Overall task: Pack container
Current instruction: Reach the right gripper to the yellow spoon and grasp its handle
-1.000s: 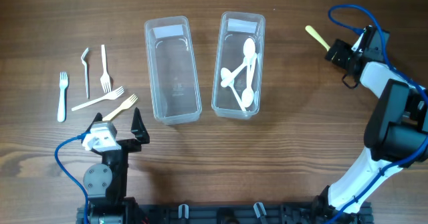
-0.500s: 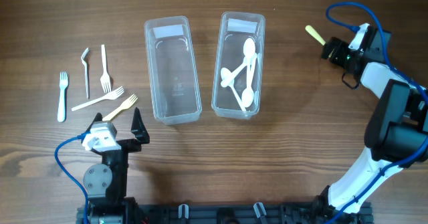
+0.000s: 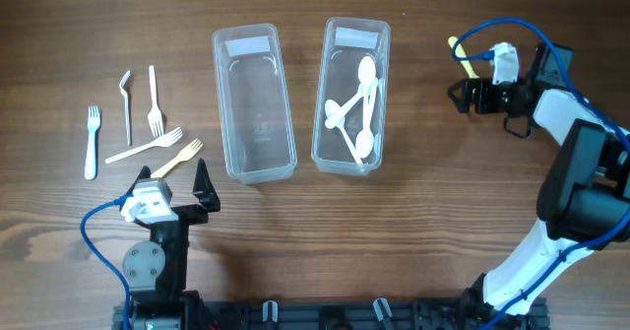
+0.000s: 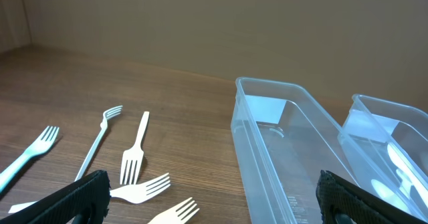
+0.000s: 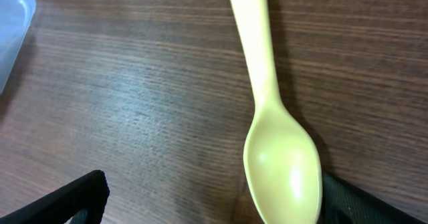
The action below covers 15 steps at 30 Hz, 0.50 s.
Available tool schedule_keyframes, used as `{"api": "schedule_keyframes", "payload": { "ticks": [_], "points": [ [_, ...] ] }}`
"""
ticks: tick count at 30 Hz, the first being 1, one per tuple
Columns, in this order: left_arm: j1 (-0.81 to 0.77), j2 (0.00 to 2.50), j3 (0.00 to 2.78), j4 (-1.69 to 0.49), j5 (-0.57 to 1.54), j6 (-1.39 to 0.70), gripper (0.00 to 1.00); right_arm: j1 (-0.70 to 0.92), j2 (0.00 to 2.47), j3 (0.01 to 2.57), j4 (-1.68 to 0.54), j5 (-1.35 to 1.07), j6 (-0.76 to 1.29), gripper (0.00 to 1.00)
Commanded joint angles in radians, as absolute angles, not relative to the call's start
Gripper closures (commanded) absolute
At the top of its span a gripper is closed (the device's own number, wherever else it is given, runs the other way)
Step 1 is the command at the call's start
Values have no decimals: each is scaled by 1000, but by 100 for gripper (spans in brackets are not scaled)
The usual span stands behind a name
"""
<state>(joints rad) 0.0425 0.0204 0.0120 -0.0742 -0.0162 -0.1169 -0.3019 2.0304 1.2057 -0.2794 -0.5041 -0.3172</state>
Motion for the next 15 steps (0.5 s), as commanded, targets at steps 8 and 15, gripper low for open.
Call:
{"api": "schedule_keyframes", "payload": {
  "ticks": [8, 15],
  "points": [
    [49, 16, 6, -71, -8, -115, 0, -284, 2061, 1177, -209, -315, -211, 0],
    [49, 16, 6, -71, -8, -115, 0, -247, 2080, 1177, -124, -258, -552, 0]
  ]
}}
